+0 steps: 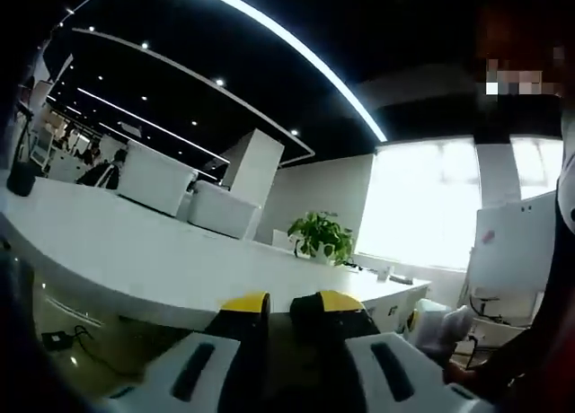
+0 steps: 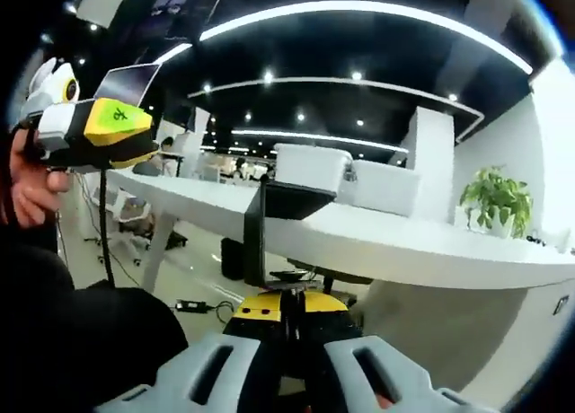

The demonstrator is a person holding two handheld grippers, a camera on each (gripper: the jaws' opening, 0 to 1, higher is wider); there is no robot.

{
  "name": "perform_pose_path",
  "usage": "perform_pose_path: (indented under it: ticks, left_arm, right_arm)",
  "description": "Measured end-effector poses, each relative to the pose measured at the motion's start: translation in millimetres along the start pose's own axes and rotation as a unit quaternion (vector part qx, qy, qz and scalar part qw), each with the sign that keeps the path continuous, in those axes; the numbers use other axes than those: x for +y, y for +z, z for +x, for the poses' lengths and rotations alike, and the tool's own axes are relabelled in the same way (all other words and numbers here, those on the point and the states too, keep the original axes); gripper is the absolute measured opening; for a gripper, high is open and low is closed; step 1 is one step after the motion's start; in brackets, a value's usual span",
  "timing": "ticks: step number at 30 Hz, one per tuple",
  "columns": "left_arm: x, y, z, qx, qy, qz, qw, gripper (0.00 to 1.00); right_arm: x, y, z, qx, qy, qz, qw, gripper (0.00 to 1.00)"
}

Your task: Clamp the fixed fixture on the desktop, loosen the retaining clip, secure it to the edge of the desk, and tighten the retaining clip.

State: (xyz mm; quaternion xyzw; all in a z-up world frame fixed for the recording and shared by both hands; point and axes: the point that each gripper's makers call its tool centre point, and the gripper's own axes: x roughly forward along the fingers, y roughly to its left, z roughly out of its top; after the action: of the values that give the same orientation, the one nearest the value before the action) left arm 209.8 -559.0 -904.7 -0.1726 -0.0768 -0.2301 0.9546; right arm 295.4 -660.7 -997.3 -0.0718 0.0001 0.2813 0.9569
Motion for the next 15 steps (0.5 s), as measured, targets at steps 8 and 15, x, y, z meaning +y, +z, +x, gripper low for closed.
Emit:
perform_pose_path:
  ticks: [8, 15]
  left_arm:
    - [-11.3, -4.8, 2.4, 0.007, -0.024, -0.009, 0.9996, 0.17]
    - [-36.0, -18.0, 18.2, 0.036, -0.084, -0.016, 0.9957, 0.16]
  right_arm:
    - [-11.4, -10.9, 7.8, 0.011, 0.007, 0.081, 0.9966, 0.03]
    - [-14.9, -13.3, 13.3, 0.013, 0.03, 0.099, 0.9946, 0.03]
